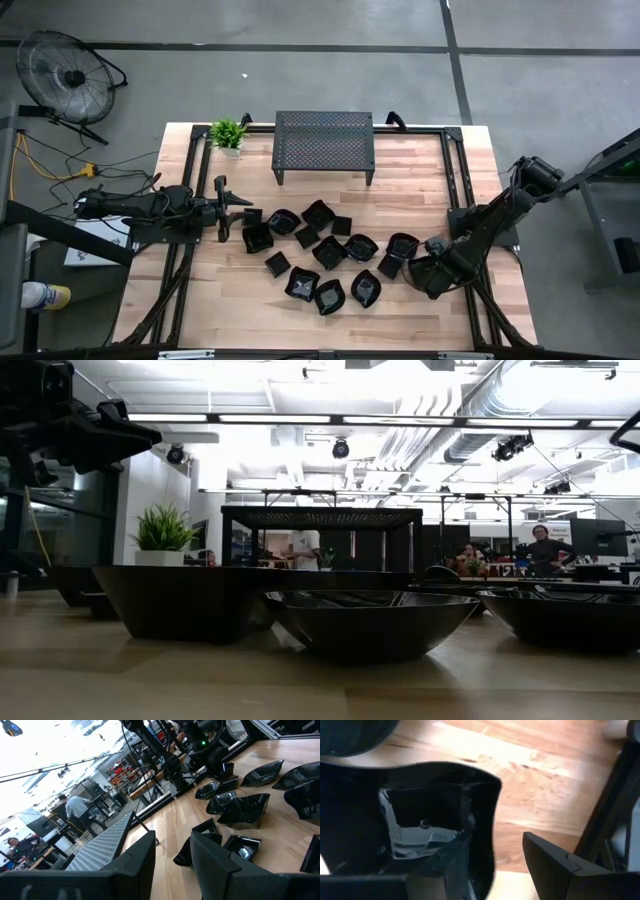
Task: Pick & Place Mini shaped plates
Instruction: Put the distorted square plate on the shelf
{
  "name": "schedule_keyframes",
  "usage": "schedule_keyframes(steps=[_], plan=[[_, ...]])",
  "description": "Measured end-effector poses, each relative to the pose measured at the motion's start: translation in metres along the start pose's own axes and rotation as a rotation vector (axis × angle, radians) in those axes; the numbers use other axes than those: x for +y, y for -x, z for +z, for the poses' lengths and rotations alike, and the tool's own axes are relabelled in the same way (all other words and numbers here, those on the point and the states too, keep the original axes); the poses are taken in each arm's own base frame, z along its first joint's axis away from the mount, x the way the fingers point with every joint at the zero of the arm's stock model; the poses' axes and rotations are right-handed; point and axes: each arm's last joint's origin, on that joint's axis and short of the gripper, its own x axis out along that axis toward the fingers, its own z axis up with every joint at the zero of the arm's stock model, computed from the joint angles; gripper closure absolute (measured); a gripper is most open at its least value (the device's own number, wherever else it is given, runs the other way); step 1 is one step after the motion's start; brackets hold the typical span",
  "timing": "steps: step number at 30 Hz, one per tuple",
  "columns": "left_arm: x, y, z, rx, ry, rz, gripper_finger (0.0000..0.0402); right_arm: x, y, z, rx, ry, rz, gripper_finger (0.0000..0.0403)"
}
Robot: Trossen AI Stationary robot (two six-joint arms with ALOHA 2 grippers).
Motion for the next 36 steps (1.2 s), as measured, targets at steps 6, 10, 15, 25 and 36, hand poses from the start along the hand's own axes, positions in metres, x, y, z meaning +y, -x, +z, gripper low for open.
schedule_keyframes(steps=[6,10,15,25,36], plan=[[0.000,0.000,0.000,0.000,0.000,0.000,0.0282,0.000,0.000,0.000,0.002,0.006,0.003,0.0227],[0.000,0.000,0.000,0.000,0.000,0.000,0.0282,0.001,0.000,0.000,0.003,0.017,0.006,0.0254],[0.000,0.000,0.000,0.000,0.000,0.000,0.0282,0.000,0.004,0.000,0.008,0.027,0.027,0.0308],[0.000,0.000,0.000,0.000,0.000,0.000,0.0282,-0.004,0.013,0.002,0.032,0.034,0.074,0.0397],[0.000,0.000,0.000,0.000,0.000,0.000,0.0282,-0.003,0.014,0.000,0.058,0.062,0.084,0.0401]])
